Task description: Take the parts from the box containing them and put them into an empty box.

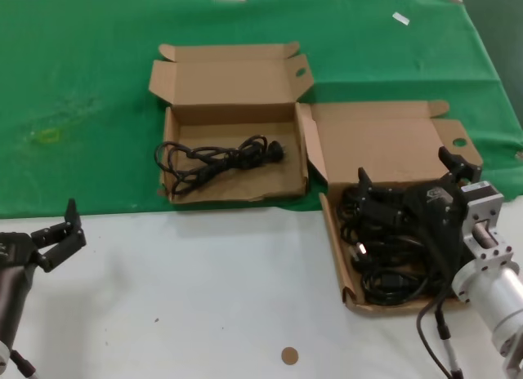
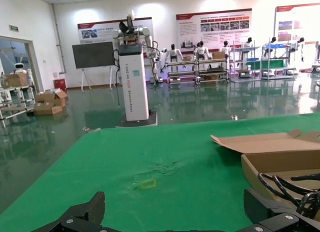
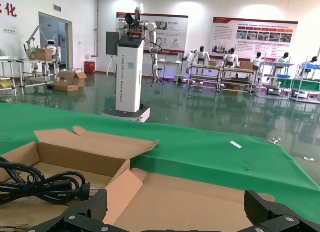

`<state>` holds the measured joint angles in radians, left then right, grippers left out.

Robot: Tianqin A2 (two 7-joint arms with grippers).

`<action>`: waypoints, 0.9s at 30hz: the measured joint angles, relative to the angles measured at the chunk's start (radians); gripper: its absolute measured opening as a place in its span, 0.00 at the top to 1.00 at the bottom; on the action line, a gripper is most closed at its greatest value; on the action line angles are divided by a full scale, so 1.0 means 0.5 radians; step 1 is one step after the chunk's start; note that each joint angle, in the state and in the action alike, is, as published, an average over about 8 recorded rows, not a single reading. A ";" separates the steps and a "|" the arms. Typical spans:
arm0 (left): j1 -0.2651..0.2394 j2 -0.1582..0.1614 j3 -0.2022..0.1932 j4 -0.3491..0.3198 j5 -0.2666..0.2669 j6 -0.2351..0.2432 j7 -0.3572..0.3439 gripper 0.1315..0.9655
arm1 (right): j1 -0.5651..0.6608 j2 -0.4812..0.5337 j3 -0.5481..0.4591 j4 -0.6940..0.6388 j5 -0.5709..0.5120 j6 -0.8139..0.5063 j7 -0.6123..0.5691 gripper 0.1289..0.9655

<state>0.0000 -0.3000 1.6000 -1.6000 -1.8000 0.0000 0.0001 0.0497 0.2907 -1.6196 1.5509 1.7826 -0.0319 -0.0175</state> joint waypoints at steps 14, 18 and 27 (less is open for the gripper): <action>0.000 0.000 0.000 0.000 0.000 0.000 0.000 0.00 | 0.000 0.000 0.000 0.000 0.000 0.000 0.000 0.00; 0.000 0.000 0.000 0.000 0.000 0.000 0.000 0.00 | 0.000 0.000 0.000 0.000 0.000 0.000 0.000 0.00; 0.000 0.000 0.000 0.000 0.000 0.000 0.000 0.00 | 0.000 0.000 0.000 0.000 0.000 0.000 0.000 0.00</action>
<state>0.0000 -0.3000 1.6000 -1.6000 -1.8000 0.0000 0.0000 0.0497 0.2907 -1.6196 1.5509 1.7826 -0.0319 -0.0175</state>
